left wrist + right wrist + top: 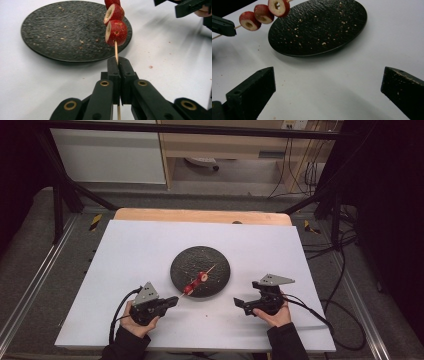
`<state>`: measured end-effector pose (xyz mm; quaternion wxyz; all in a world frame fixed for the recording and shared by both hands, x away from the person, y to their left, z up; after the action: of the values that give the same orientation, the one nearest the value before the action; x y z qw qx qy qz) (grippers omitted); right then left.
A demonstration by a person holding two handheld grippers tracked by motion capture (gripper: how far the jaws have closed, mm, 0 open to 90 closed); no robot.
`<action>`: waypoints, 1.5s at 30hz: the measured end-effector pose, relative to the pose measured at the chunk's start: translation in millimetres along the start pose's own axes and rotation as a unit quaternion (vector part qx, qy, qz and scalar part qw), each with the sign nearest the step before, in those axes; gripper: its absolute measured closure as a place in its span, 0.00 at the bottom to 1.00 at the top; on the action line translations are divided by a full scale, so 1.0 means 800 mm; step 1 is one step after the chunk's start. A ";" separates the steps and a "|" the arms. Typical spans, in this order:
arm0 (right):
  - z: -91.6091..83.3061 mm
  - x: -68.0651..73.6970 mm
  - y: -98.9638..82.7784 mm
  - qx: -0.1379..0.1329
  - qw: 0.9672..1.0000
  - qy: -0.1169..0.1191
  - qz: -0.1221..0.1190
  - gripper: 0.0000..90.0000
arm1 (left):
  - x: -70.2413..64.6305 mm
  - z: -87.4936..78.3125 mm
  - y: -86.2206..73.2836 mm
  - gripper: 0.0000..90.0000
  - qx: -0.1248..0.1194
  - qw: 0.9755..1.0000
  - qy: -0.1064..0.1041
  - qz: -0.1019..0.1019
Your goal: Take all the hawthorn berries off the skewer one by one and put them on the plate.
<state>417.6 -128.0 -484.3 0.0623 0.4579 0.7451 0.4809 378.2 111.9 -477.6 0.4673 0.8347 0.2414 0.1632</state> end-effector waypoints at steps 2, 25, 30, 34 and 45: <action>0.004 0.007 0.003 0.000 1.000 0.005 -0.001 0.01 | -0.004 0.002 0.000 0.98 0.001 1.000 -0.003 0.004; 0.056 0.072 0.057 -0.042 0.995 0.058 0.063 0.13 | -0.020 0.011 -0.002 0.98 0.000 1.000 -0.007 0.020; 0.070 0.076 0.054 -0.062 0.992 0.061 0.086 0.24 | -0.021 0.010 -0.002 0.98 -0.003 1.000 -0.007 0.023; 0.080 0.077 0.049 -0.065 0.990 0.065 0.103 0.38 | -0.021 0.011 -0.002 0.98 -0.002 1.000 -0.004 0.024; 0.079 0.074 0.051 -0.074 0.987 0.060 0.130 0.51 | -0.020 0.008 -0.001 0.98 -0.009 1.000 -0.001 0.024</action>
<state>443.0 -37.3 -465.5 -0.0115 0.5154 0.6438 0.5655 368.0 98.7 -482.6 0.4711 0.8360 0.2195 0.1758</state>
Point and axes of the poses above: each handheld gripper's, and its own axes: z roughly forward along the jaws, y roughly out of its top, x roughly to its left, the point moved 10 cm from there along z, roughly forward along the jaws, and after that the axes turned 10 degrees about z, right-handed, at the moved point
